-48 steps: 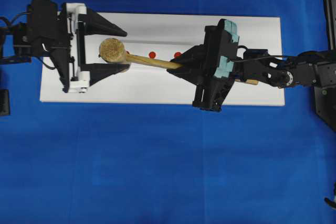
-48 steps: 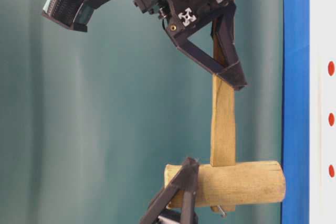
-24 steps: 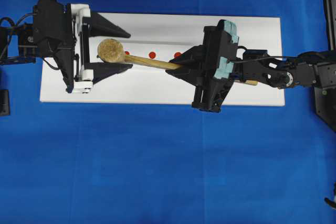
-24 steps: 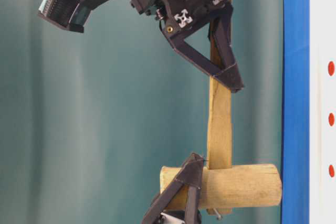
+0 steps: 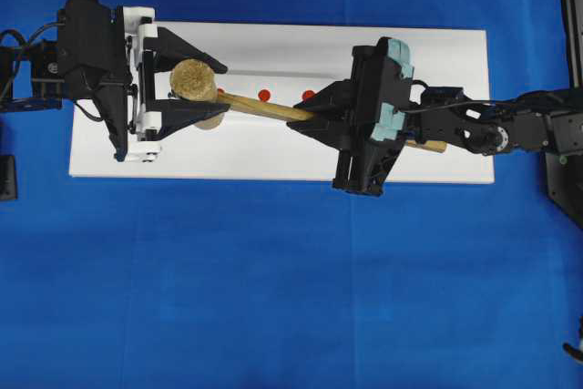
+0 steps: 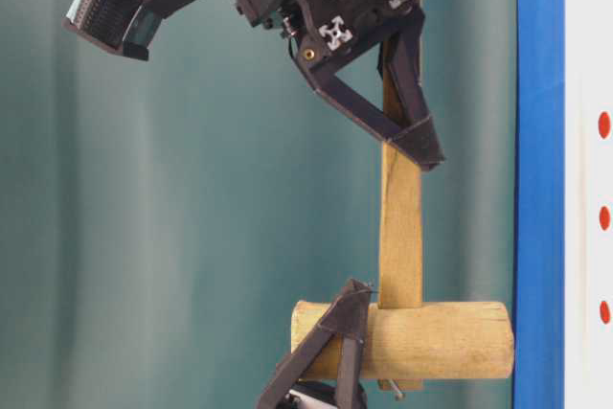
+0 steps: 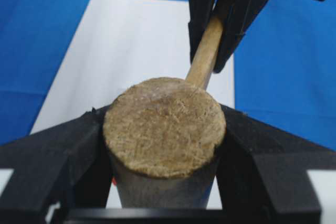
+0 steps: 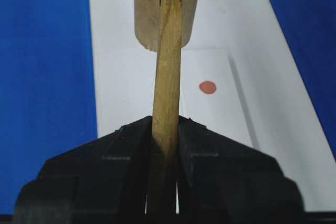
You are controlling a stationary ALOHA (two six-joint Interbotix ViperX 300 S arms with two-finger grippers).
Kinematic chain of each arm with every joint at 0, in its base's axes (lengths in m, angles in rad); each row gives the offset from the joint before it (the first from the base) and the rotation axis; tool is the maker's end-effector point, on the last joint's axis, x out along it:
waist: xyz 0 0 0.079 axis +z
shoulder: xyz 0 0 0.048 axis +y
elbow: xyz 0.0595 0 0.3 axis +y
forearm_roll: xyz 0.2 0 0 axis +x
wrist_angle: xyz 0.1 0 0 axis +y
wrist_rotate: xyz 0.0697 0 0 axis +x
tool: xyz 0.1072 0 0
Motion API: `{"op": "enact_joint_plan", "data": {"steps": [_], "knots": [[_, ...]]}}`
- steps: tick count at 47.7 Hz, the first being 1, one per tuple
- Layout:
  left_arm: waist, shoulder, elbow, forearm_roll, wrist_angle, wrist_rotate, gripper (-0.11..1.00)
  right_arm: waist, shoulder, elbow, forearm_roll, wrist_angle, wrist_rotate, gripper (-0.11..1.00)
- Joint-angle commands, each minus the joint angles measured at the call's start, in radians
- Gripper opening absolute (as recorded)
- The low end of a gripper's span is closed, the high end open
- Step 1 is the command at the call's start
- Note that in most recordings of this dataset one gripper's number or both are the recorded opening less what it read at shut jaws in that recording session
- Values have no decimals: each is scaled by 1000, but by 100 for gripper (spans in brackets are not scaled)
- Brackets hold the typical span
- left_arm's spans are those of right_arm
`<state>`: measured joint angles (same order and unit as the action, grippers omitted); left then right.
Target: Hit the mark with a hammer.
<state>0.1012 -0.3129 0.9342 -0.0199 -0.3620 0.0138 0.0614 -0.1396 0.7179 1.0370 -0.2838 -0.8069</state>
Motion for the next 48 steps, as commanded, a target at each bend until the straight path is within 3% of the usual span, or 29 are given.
{"op": "enact_joint_plan", "data": {"steps": [1, 16, 22, 28, 33, 41, 48], "knots": [[3, -15, -11, -3, -2, -3, 45, 8, -20, -35, -17, -5, -3, 2], [3, -28, -11, -5, 12, -5, 45, 8, -37, -12, -35, 41, -2, 5], [3, -28, -12, -6, 26, -23, 45, 8, -41, -6, -35, 38, -3, 30], [3, -29, -15, -8, 43, -72, 45, 11, -44, -3, -55, 23, -8, 69], [3, -29, -20, -14, 83, -173, 45, 20, -44, -6, -95, 9, -14, 92], [3, -34, -34, -14, 173, -417, 45, 26, -44, -11, -147, 2, -17, 90], [3, -44, -32, -9, 229, -676, 45, 26, -43, -11, -190, 0, -28, 90]]}}
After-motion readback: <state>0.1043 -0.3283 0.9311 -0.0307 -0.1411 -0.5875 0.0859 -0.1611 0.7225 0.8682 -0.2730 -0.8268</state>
